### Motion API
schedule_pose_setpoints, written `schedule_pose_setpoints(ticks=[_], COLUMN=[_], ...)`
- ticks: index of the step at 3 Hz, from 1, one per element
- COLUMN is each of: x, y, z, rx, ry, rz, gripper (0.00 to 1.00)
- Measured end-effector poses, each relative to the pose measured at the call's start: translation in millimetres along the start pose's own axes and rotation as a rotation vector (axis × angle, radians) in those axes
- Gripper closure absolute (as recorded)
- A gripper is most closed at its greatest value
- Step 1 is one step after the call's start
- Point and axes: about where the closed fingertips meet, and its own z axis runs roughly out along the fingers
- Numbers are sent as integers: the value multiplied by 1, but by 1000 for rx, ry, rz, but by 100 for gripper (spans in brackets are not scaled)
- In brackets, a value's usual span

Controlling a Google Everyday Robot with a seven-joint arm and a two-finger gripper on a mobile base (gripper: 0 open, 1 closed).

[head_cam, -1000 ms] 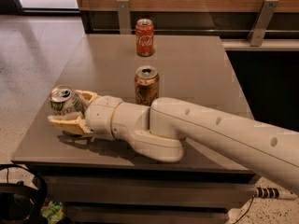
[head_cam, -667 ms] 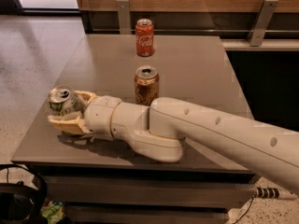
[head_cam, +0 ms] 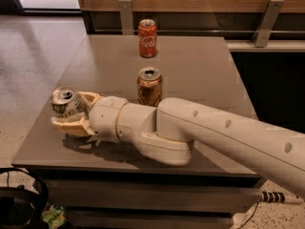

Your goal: Knock 7up can over

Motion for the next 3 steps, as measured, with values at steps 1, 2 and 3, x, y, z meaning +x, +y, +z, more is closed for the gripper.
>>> schedule_pose_setpoints(ticks=[1, 2, 3], x=[-7, -16, -25], y=[-5, -13, -23], z=[-20, -40, -61], rx=[-4, -30, -50], ry=[-7, -29, -51], rz=[-21, -52, -93], gripper=[100, 100, 100])
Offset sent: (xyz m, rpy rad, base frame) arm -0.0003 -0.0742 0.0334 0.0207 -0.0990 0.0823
